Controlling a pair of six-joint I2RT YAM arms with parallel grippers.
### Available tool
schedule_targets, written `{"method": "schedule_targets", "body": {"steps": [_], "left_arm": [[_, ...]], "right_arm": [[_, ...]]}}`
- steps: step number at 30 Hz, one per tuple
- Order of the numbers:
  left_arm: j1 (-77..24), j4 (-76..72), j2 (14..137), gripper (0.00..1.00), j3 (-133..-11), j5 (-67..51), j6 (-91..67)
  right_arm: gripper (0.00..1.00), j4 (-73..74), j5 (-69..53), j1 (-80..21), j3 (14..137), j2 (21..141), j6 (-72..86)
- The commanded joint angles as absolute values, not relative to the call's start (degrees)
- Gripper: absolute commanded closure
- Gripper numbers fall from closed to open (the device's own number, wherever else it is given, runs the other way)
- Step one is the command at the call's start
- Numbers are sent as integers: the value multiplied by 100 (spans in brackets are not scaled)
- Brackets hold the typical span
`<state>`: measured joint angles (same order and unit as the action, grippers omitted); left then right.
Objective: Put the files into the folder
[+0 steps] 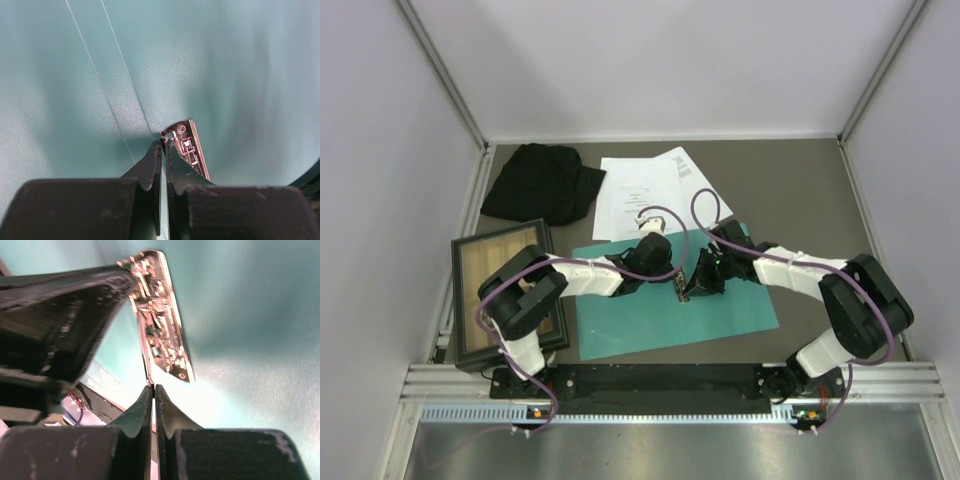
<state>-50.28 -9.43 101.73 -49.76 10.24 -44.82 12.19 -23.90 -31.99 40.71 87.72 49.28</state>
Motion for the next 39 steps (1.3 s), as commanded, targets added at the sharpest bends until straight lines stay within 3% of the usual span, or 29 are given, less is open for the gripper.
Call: {"method": "schedule_targets", "body": {"steps": [1,6,11,16,19,20,22,23,26,31,35,39], "left_arm": [[-5080,413,10257,100,-4895,659,-4148],[-5080,466,10082,100,-5097,475,-4236],[-5063,817,9766,73,-5632,404,-4166],[-5010,1125,9230,58,-5897,500,-4122],[-4931,1405,8676,51,-5994,624,-4070],[-4913,1624,8379,50,-6046,685,-4043],[-4878,1836,7844,48,-6038,756,-3947],[-4869,1924,7640,47,-5977,799,-3920],[-4852,2153,6709,41,-5671,826,-3850],[-4852,2232,5172,34,-5028,695,-3955],[-4852,2575,4659,33,-4826,729,-4087],[-4852,2698,4491,32,-4790,721,-4061]], "right_arm": [[100,1846,-1475,-3059,4280,8736,4570],[100,1583,-1696,-3059,4271,8649,4553],[100,1582,-1916,-3067,4429,8420,4246],[93,1828,-1854,-3067,4491,7807,3885],[71,1750,-1995,-3102,4308,7411,3832],[59,1514,-2004,-3216,4202,7313,3884],[47,1284,-1934,-3400,3947,7190,4024],[32,1066,-1899,-3662,3903,7155,4078],[11,730,-1688,-4103,3823,7198,4376],[3,203,-1257,-4851,4052,7689,4754],[2,-124,-1257,-4896,4341,8331,4791],[2,552,-959,-4878,5489,8946,4308]]}}
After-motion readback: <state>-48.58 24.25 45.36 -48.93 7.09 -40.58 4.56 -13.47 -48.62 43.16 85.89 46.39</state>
